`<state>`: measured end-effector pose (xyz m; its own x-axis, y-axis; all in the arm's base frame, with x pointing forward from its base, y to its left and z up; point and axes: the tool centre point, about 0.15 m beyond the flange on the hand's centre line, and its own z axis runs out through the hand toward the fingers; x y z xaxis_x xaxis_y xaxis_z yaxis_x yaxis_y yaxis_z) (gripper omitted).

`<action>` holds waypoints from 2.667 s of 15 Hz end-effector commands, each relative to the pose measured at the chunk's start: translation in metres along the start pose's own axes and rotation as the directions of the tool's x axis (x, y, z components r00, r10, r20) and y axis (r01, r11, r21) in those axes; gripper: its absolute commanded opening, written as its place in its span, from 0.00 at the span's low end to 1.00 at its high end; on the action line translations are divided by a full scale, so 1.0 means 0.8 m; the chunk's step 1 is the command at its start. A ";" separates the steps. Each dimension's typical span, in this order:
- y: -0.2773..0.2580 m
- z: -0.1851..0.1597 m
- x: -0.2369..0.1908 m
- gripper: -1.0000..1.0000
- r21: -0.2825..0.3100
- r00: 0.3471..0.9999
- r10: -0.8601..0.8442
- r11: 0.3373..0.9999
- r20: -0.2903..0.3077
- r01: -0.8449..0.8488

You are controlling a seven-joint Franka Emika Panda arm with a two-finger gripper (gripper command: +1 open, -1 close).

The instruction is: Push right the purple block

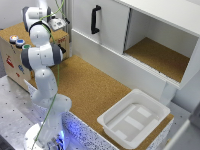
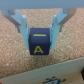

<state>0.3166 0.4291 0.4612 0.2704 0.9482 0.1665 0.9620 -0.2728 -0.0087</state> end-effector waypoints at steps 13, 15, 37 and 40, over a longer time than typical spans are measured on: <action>-0.023 0.004 0.060 0.00 -0.304 0.644 0.764 0.620 0.028 -0.723; -0.004 -0.001 0.056 0.00 -0.334 0.584 0.812 0.550 0.001 -0.765; -0.003 0.020 0.043 1.00 -0.229 0.335 0.942 0.319 -0.036 -0.920; -0.013 -0.012 0.042 1.00 -0.280 0.379 0.921 0.344 -0.083 -0.896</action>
<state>0.3224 0.4493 0.4490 0.9884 0.0519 0.1426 0.0547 -0.9984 -0.0152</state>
